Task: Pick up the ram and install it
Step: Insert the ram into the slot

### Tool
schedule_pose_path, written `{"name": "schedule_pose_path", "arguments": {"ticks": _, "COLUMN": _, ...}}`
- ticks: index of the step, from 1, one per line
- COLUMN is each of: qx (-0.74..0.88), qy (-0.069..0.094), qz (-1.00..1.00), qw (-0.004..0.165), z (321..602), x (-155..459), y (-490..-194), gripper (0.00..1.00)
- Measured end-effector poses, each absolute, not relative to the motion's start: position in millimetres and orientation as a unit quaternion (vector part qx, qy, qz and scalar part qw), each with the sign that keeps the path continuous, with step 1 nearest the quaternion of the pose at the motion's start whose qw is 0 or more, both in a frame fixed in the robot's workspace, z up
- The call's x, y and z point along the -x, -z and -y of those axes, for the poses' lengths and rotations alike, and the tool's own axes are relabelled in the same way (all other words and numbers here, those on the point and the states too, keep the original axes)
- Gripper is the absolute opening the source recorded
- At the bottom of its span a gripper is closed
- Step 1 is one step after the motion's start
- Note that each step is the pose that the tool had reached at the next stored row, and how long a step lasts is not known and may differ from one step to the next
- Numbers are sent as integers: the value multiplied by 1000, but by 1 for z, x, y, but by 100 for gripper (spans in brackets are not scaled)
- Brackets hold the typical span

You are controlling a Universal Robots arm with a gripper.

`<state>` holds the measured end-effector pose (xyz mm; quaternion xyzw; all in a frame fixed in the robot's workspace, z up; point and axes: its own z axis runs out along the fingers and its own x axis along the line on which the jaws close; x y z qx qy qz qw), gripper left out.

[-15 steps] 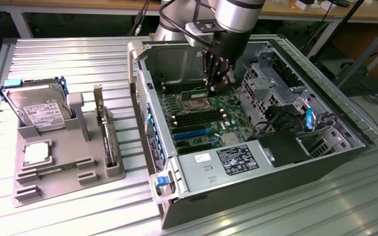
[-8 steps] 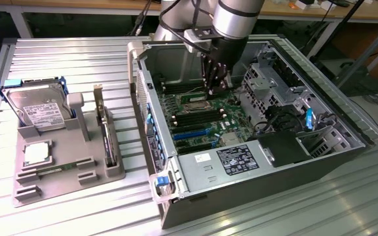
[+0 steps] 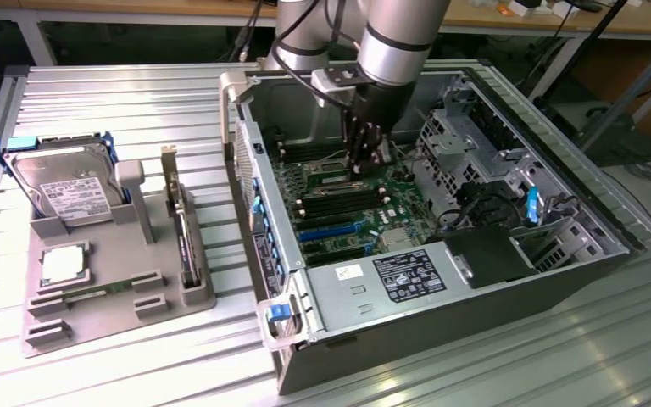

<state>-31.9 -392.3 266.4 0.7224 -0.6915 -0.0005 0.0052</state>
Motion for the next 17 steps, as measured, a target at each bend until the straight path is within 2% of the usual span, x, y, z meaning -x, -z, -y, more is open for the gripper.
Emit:
{"name": "schedule_pose_path", "arguments": {"ticks": 7, "qx": -721, "qy": 0, "qz": 693, "qw": 5, "z": 392, "x": 32, "y": -244, "gripper": 14}}
{"name": "schedule_pose_path", "arguments": {"ticks": 17, "qx": -718, "qy": 0, "qz": 696, "qw": 6, "z": 398, "x": 28, "y": -240, "gripper": 14}}
